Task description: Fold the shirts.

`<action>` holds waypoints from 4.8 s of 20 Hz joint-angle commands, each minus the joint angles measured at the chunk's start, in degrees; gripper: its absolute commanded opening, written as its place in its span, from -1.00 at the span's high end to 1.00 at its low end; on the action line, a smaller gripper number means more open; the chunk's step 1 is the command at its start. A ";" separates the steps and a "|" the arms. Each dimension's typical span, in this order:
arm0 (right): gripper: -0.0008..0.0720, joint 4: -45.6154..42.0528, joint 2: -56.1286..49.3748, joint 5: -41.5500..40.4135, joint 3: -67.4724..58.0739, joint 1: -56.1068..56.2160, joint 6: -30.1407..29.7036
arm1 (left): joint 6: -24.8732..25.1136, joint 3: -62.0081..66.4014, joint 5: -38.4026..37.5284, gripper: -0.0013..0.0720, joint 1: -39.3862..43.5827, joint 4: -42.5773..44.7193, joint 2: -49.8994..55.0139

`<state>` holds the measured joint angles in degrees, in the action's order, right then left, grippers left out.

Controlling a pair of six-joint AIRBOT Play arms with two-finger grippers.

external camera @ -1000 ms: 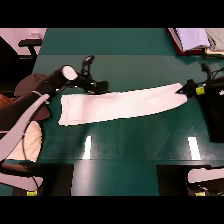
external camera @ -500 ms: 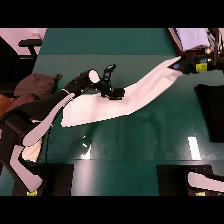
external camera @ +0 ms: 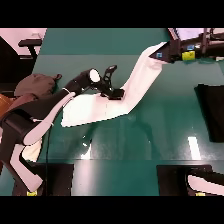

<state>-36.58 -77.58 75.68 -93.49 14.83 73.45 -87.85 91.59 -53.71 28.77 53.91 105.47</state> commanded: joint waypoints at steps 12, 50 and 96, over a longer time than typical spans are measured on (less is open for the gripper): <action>-1.00 0.74 -27.93 -17.70 -20.50 39.23 -1.14 | 1.29 0.55 -9.20 0.89 -30.40 18.36 -38.27; 0.93 -12.92 -24.00 -4.61 -4.31 0.61 8.13 | 1.38 -0.50 -10.34 0.89 -20.28 9.99 -40.79; -0.86 -42.42 9.27 10.25 12.46 -60.89 15.04 | 5.81 -1.18 -8.79 0.89 -11.26 10.29 -40.59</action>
<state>-78.02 -70.48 85.62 -85.45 -43.77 88.31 -82.41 90.41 -61.78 17.50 64.18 64.86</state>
